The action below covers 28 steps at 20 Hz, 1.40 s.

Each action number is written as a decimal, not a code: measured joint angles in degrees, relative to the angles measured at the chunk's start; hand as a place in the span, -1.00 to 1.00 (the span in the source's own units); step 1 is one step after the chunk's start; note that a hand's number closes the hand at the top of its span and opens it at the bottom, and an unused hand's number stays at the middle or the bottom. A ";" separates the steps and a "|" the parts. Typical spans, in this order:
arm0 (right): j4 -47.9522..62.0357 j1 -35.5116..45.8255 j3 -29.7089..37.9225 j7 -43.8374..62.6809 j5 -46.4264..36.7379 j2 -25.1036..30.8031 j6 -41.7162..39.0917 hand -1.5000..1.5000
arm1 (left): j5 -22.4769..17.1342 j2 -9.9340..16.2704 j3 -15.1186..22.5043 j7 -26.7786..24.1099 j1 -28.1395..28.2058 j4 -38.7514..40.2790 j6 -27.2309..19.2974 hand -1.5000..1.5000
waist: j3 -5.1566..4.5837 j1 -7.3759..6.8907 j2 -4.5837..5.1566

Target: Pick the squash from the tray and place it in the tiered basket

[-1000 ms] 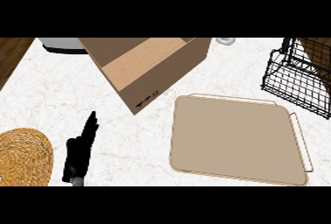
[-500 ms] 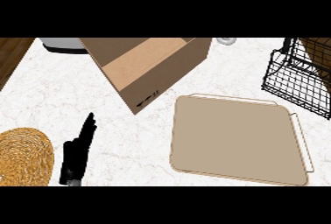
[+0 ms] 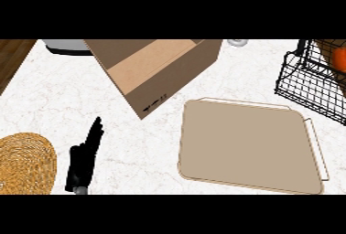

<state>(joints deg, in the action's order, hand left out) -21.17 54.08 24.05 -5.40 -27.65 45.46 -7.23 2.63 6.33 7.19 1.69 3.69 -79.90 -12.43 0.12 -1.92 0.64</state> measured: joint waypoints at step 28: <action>12.01 -17.02 27.14 -5.60 22.25 28.20 -5.32 -1.00 | -0.58 0.36 -2.02 -0.38 1.79 -0.79 0.15 0.00 | 0.30 2.47 -0.15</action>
<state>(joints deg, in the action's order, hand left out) -9.16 37.07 51.19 -11.00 -5.40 73.66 -12.55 2.05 6.70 5.18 1.31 5.48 -80.69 -12.28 0.42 0.56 0.49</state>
